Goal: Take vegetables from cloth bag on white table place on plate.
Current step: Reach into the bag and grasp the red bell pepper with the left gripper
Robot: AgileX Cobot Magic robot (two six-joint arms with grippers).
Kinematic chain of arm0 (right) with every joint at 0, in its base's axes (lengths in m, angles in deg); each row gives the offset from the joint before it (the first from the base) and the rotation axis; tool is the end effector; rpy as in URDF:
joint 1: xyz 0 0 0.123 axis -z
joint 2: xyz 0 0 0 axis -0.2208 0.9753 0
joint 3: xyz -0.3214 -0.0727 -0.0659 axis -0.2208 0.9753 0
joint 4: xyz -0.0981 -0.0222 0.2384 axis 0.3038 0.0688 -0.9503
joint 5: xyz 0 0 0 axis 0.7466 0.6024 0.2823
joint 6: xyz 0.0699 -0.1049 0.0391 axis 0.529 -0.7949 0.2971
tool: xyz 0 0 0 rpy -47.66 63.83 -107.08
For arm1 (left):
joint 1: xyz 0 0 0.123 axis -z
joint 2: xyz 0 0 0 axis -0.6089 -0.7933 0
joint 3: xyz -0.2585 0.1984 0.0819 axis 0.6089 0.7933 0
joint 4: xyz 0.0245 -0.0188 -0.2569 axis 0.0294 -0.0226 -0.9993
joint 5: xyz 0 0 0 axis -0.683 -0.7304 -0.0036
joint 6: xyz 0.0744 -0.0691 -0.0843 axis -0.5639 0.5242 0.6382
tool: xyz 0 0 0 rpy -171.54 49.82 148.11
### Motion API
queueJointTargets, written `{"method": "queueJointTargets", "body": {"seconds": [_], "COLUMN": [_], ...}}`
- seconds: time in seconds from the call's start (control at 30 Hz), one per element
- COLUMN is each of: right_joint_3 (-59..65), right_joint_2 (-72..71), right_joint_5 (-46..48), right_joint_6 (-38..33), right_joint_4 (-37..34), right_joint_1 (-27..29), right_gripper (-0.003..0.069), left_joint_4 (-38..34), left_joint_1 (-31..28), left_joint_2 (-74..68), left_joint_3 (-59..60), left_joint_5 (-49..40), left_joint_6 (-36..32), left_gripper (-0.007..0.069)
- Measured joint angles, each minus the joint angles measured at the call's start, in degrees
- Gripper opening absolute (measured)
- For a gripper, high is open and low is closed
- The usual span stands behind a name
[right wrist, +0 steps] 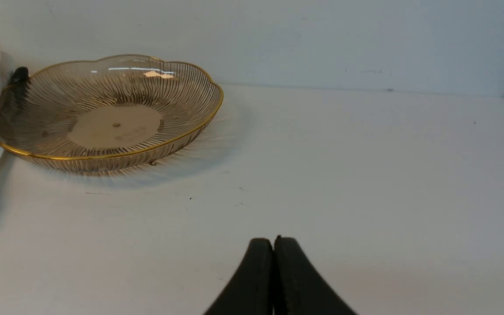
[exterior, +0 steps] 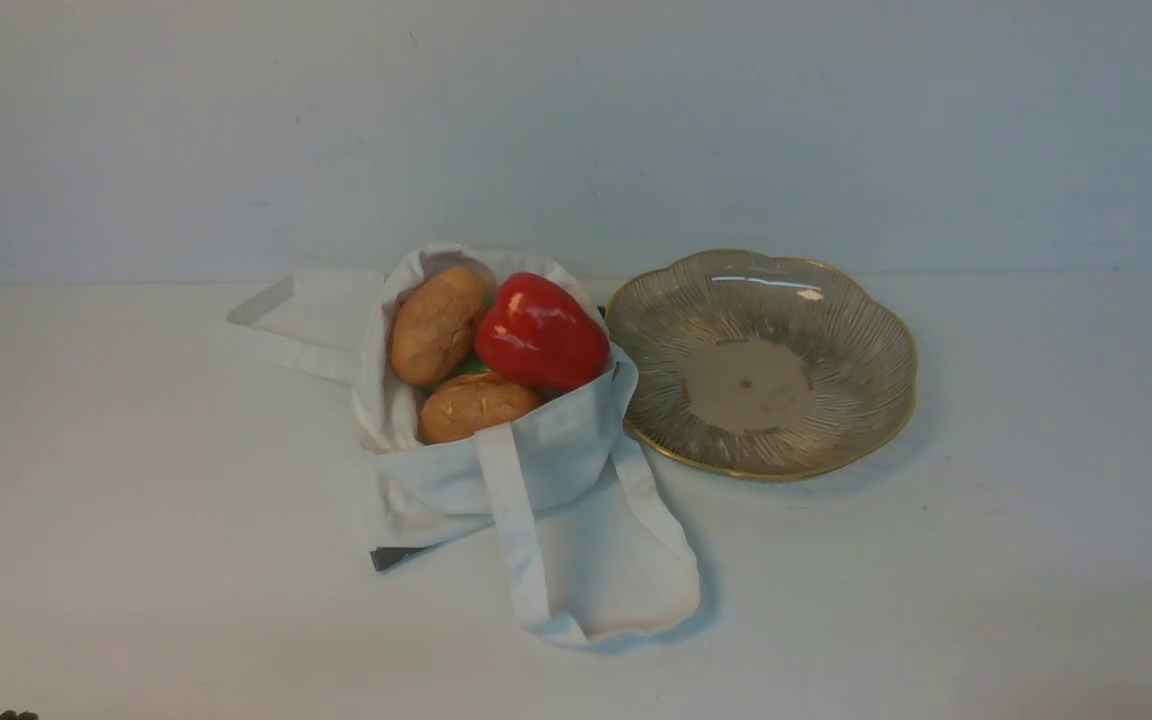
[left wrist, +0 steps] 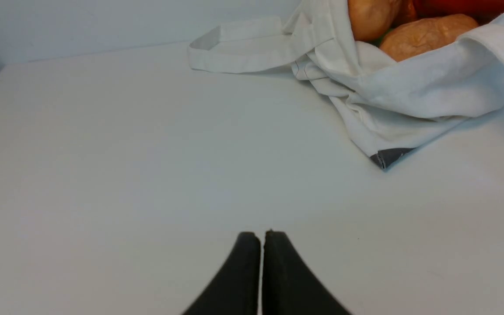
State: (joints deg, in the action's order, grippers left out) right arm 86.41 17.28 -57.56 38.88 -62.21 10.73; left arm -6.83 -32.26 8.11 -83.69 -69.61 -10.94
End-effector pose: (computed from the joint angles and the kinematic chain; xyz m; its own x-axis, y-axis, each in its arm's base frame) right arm 0.0469 -0.0007 0.1588 -0.3053 -0.0258 -0.9519 -0.0224 0.9996 -0.0199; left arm 0.0472 -0.0054 0.1574 -0.2942 0.0694 -0.9532 0.1116 0.9930 0.0379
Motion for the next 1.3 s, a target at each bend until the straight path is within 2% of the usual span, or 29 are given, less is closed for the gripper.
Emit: {"method": "queueJointTargets", "body": {"seconds": [0.53,0.63,0.8,0.87,0.9,1.03,1.13,1.3], "right_joint_3": [0.00,0.00,0.00,0.00,0.00,0.00,0.00,0.00], "right_joint_2": [0.00,0.00,0.00,0.00,0.00,0.00,0.00,0.00], "right_joint_5": [0.00,0.00,0.00,0.00,0.00,0.00,0.00,0.00], "right_joint_6": [0.00,0.00,0.00,0.00,0.00,0.00,0.00,0.00], "right_joint_4": [0.00,0.00,0.00,0.00,0.00,0.00,0.00,0.00], "right_joint_1": [0.00,0.00,0.00,0.00,0.00,0.00,0.00,0.00], "right_gripper": [-0.0015,-0.0015,-0.0015,-0.0015,-0.0015,-0.0015,-0.0015,-0.0015], "left_joint_4": [-1.81,-9.61,-33.20,-36.83,-40.92,-43.39,-43.90,-46.18], "left_joint_1": [0.00,0.00,0.00,0.00,0.00,0.00,0.00,0.00], "left_joint_2": [0.00,0.00,0.00,0.00,0.00,0.00,0.00,-1.83], "left_joint_3": [0.00,0.00,0.00,0.00,0.00,0.00,-0.61,-9.50], "left_joint_5": [0.00,0.00,-0.05,-0.05,0.02,1.98,3.21,0.59], "left_joint_6": [1.63,6.73,18.13,19.40,19.84,18.91,9.40,0.96], "left_gripper": [-0.0005,-0.0005,-0.0005,-0.0005,-0.0005,-0.0005,-0.0005,-0.0005]}}
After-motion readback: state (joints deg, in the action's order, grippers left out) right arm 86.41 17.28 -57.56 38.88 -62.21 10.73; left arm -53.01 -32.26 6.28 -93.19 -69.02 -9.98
